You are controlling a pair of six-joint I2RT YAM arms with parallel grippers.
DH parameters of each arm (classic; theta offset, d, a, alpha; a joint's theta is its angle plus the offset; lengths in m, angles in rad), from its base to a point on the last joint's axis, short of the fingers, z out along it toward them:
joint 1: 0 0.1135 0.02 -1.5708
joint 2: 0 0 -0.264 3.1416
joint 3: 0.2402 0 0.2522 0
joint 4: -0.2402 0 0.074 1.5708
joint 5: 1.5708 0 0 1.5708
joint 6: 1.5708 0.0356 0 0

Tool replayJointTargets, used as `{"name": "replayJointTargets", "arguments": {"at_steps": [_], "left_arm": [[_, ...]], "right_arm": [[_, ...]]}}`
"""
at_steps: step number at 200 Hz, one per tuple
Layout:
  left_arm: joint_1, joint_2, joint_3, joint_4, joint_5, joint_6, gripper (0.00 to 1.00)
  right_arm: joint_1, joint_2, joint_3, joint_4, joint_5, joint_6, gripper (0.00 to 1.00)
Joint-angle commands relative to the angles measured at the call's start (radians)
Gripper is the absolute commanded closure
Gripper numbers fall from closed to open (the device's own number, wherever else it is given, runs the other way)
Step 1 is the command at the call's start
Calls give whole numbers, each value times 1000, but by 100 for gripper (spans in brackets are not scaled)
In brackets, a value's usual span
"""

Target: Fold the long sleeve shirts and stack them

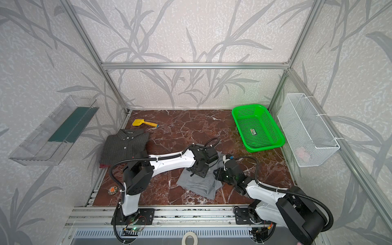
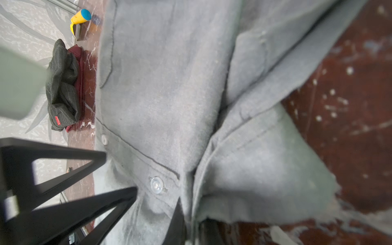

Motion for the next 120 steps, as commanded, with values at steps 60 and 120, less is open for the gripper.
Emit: {"name": "replayJointTargets", "arguments": {"at_steps": [60,120], "left_arm": [[127,-499,-38,-95,-141,-77,32],[240,-732,-157,13,-38,-45,32]], "right_arm": [[-54,-267,429,-799,196,-359,100],[-57,-12,973,-1350,430,-645,100]]}}
